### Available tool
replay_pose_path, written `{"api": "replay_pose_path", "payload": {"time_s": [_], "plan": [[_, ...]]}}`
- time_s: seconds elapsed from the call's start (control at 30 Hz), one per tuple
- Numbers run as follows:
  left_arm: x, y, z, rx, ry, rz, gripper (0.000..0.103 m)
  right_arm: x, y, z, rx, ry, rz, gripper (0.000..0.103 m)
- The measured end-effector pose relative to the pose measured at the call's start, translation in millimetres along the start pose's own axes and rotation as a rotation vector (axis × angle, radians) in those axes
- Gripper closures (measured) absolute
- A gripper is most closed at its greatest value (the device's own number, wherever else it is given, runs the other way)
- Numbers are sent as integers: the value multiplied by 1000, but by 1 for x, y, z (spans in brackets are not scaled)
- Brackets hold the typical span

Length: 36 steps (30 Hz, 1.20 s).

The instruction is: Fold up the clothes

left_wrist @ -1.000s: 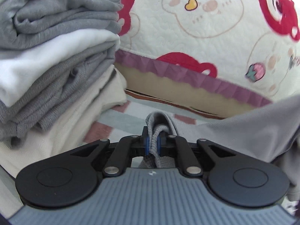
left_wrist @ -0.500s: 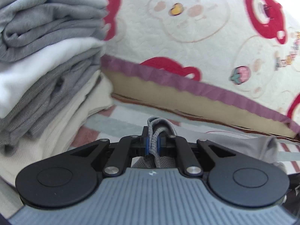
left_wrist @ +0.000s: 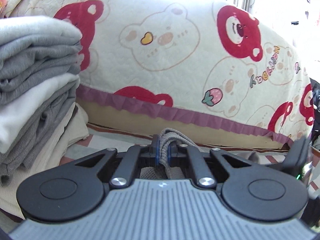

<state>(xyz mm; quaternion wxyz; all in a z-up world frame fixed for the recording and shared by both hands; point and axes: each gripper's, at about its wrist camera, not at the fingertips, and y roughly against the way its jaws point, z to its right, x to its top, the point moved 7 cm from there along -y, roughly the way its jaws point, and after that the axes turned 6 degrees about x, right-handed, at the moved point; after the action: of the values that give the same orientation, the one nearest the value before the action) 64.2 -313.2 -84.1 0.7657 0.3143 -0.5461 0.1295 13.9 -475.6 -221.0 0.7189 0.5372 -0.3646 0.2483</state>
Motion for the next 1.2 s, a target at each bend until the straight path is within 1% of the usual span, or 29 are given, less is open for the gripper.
{"api": "replay_pose_path", "payload": {"time_s": [0.03, 0.07, 0.2, 0.27, 0.3, 0.37, 0.4, 0.47, 0.53, 0.6, 0.63, 0.7, 0.77, 0.83, 0.9, 0.93, 0.97, 1.03, 1.07, 1.1, 1.13, 1.17, 1.2], "plan": [[3, 4, 4, -12, -11, 12, 96, 8, 18, 12, -7, -20, 29, 96], [7, 10, 9, -36, -14, 23, 96, 16, 38, 22, 4, -39, 56, 96], [21, 37, 28, -199, 64, -5, 96, 42, 128, 57, 81, -99, 148, 97], [27, 54, 39, -326, 140, -51, 96, 46, 172, 71, 114, -113, 172, 97], [29, 62, 46, -381, 171, -82, 96, 45, 191, 75, 123, -111, 172, 100], [30, 80, 61, -470, 200, -125, 96, 39, 226, 82, 134, -105, 158, 100], [31, 89, 68, -513, 213, -146, 96, 34, 239, 85, 138, -108, 146, 100], [30, 111, 83, -575, 199, -191, 96, 23, 264, 93, 152, -122, 119, 100], [29, 136, 94, -636, 172, -230, 96, 1, 288, 96, 197, -152, 99, 100], [22, 170, 99, -734, 119, -274, 96, -23, 311, 90, 281, -181, 71, 99], [11, 181, 98, -752, 110, -326, 96, -38, 319, 84, 334, -193, 41, 99], [-12, 202, 96, -783, 96, -434, 96, -81, 320, 69, 428, -221, -85, 99], [-49, 200, 93, -750, 156, -580, 96, -127, 312, 52, 482, -233, -204, 99], [-92, 188, 95, -681, 193, -714, 96, -166, 297, 40, 520, -257, -297, 99], [-134, 177, 96, -609, 228, -843, 95, -196, 276, 36, 540, -294, -370, 99], [-142, 174, 95, -581, 232, -872, 95, -207, 264, 37, 540, -314, -408, 97], [-151, 170, 94, -553, 236, -901, 95, -215, 253, 40, 544, -354, -454, 93], [-166, 164, 92, -499, 244, -951, 94, -226, 236, 52, 563, -462, -538, 78], [-152, 169, 88, -496, 241, -899, 94, -227, 231, 61, 576, -526, -561, 71], [-138, 175, 84, -492, 239, -846, 94, -224, 229, 69, 588, -566, -562, 56], [-120, 182, 77, -487, 249, -783, 92, -218, 230, 78, 599, -590, -546, 51], [-102, 187, 70, -481, 261, -722, 83, -208, 232, 87, 613, -608, -522, 50], [-86, 186, 64, -467, 278, -687, 78, -195, 234, 97, 630, -626, -488, 50]]}}
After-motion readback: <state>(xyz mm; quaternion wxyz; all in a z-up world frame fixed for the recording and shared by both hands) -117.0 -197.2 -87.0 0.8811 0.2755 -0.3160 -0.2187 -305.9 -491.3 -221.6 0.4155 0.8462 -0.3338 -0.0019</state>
